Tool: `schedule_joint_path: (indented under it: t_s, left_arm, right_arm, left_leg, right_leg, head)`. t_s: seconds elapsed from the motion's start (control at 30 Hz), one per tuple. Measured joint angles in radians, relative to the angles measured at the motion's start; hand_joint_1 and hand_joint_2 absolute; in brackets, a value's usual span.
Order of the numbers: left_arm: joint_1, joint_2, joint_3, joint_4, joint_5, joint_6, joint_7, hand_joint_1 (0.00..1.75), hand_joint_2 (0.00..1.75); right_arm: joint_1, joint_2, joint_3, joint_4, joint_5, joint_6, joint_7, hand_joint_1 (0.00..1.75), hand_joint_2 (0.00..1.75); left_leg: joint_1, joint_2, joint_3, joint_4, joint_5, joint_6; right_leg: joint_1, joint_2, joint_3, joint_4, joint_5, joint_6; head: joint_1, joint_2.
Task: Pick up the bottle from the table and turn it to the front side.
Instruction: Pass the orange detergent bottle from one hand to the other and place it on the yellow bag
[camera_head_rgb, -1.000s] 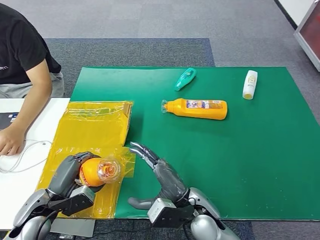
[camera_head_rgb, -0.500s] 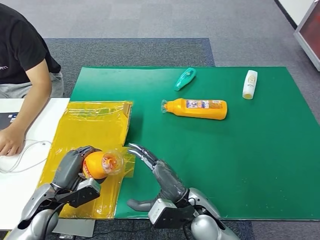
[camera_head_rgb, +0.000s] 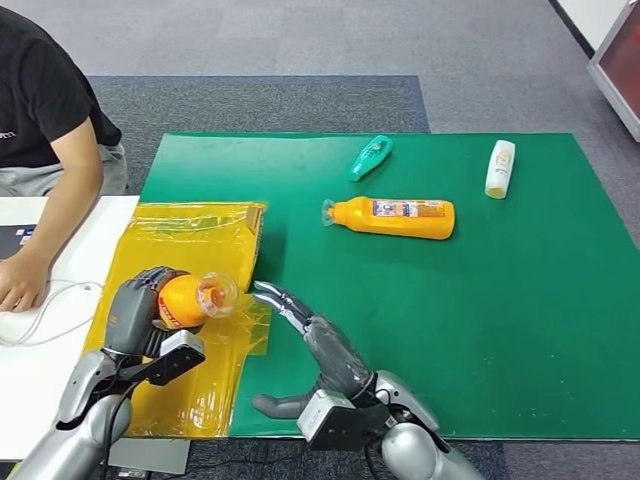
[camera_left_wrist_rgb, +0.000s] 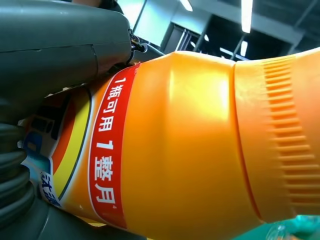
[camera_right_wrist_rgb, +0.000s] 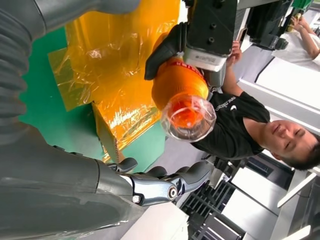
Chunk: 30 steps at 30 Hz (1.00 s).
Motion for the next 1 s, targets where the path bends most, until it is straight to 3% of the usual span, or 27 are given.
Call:
schedule_joint_path:
  t_s: [0.37,0.77,1.0]
  left_arm:
    - [-0.014,-0.042,-0.006,0.065,0.112,-0.005,-0.086,1.75,1.75]
    - [-0.039,-0.041,-0.031,0.125,0.085,-0.107,-0.049,1.75,1.75]
    - [-0.064,-0.039,-0.043,0.183,0.053,-0.005,-0.086,1.75,1.75]
  right_arm:
    - [-0.025,0.000,0.030,0.019,-0.026,-0.011,0.000,0.00,1.75]
    - [-0.030,0.000,0.042,0.045,-0.034,-0.016,0.000,0.00,1.75]
    - [-0.032,0.006,0.043,0.057,-0.047,-0.017,0.000,0.00,1.75]
  left_leg:
    - [0.000,0.000,0.000,0.000,0.000,0.000]
    - [0.000,0.000,0.000,0.000,0.000,0.000]
    - [0.001,0.000,0.000,0.000,0.001,-0.002]
  right_leg:
    - [0.000,0.000,-0.001,0.000,0.000,0.000]
    - [0.000,0.000,0.000,0.000,0.000,0.000]
    - [0.002,0.000,-0.001,0.000,0.002,-0.003]
  head:
    - [0.000,0.000]
    - [0.000,0.000]
    - [0.000,0.000]
